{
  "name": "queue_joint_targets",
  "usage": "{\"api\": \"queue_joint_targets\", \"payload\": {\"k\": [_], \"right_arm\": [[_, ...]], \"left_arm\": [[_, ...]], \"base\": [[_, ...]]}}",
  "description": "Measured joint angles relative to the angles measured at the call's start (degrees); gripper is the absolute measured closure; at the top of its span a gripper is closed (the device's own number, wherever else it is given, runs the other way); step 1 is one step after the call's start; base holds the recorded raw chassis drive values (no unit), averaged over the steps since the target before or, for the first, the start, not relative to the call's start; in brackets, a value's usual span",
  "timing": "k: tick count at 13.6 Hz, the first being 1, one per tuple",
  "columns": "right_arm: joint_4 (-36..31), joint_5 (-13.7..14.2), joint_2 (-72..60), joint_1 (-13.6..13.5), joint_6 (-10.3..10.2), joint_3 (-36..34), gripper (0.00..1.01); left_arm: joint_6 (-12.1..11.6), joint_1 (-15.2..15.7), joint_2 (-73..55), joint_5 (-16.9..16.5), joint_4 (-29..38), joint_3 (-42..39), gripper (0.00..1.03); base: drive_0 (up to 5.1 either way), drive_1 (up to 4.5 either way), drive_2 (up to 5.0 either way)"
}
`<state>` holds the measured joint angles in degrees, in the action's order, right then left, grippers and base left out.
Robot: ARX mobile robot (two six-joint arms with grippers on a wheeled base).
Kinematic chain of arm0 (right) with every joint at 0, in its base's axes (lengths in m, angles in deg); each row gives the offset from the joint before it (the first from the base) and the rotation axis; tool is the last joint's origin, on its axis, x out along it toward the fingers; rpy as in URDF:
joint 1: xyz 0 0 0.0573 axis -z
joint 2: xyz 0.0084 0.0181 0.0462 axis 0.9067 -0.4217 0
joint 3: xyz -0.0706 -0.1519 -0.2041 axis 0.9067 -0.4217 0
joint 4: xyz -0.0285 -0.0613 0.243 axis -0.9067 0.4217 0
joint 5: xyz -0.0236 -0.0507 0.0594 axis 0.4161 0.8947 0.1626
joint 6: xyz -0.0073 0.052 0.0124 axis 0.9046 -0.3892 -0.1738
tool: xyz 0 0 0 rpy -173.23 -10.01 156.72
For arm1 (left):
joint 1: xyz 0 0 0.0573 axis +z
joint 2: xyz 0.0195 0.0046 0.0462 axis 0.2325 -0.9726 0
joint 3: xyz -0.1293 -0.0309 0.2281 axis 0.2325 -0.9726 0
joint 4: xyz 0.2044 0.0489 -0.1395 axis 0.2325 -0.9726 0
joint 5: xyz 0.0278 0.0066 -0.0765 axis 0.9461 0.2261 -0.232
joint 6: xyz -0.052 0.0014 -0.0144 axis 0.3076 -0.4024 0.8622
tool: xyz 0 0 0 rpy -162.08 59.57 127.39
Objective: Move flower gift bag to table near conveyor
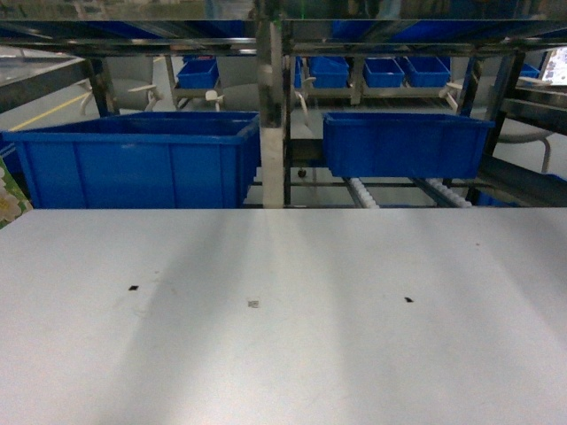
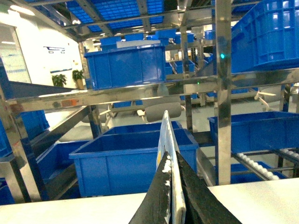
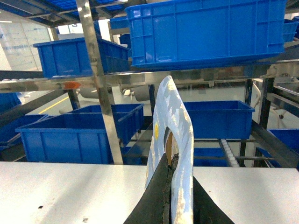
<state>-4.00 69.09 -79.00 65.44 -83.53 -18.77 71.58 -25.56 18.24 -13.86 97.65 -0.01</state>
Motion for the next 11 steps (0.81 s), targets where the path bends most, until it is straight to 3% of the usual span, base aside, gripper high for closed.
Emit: {"api": "queue_joint_targets", "payload": {"k": [1,8,11], "right_arm": [[0.09,0.0,0.0,0.0,0.0,0.0,0.99],[-0.22,-0.96,-0.15,0.0,0.02,-0.02,0.99],[-2.62,0.52,-2.75,-4.9,-0.04,-0.13,0.99]], "left_arm": [[0.0,0.0,0.0,0.0,0.04,0.0,1.01],[0.07,0.17,0.0,-0.07,0.24,0.0,1.01],[1.05,1.42,-3.1,-1.62,3.52,0.0,1.01]], "base": [[-4.9,2.43,2.4],[0.0,0.0,0.0],[0.0,0.0,0.0]]}}
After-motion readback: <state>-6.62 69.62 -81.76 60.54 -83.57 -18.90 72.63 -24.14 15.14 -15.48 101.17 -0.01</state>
